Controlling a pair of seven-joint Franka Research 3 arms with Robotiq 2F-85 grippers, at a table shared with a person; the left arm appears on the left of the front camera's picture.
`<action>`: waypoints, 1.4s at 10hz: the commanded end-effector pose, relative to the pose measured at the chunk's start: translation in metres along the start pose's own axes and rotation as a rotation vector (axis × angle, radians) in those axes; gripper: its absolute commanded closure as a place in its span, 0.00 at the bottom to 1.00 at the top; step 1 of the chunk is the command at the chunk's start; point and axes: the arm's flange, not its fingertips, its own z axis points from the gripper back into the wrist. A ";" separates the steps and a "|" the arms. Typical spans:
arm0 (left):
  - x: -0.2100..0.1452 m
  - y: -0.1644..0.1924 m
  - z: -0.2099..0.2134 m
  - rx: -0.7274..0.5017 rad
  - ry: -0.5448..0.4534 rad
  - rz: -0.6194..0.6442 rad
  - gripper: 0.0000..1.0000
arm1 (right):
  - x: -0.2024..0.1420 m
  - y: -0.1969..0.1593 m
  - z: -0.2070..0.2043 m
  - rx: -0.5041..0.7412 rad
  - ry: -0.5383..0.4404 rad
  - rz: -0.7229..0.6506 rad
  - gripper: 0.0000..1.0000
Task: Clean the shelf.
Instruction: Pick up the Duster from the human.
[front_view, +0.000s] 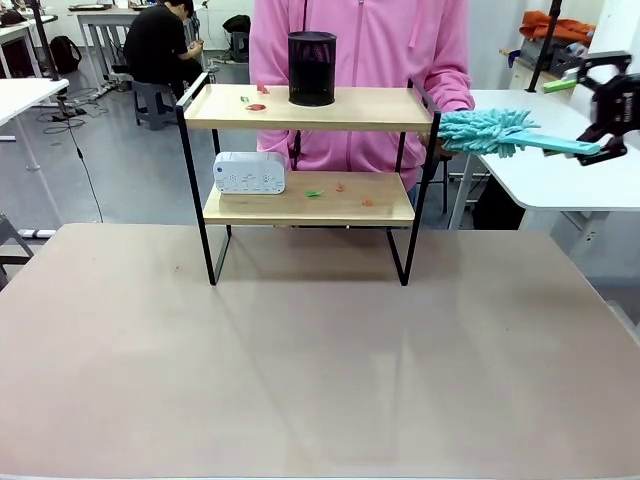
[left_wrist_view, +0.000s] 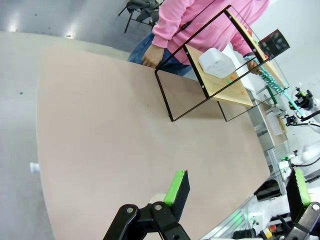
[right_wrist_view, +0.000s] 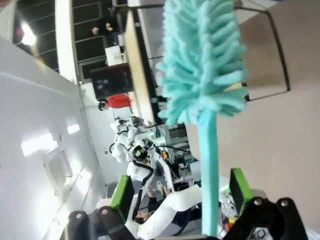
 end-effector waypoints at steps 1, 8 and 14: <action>0.001 -0.001 0.000 -0.015 -0.013 -0.026 0.00 | 0.014 -0.005 -0.006 -0.058 0.077 -0.047 0.00; 0.001 -0.001 0.000 -0.015 -0.013 -0.026 0.00 | 0.016 -0.017 0.000 -0.006 0.058 -0.017 0.00; 0.001 -0.001 0.000 -0.015 -0.013 -0.026 0.00 | 0.017 -0.017 -0.005 0.006 0.054 0.016 0.55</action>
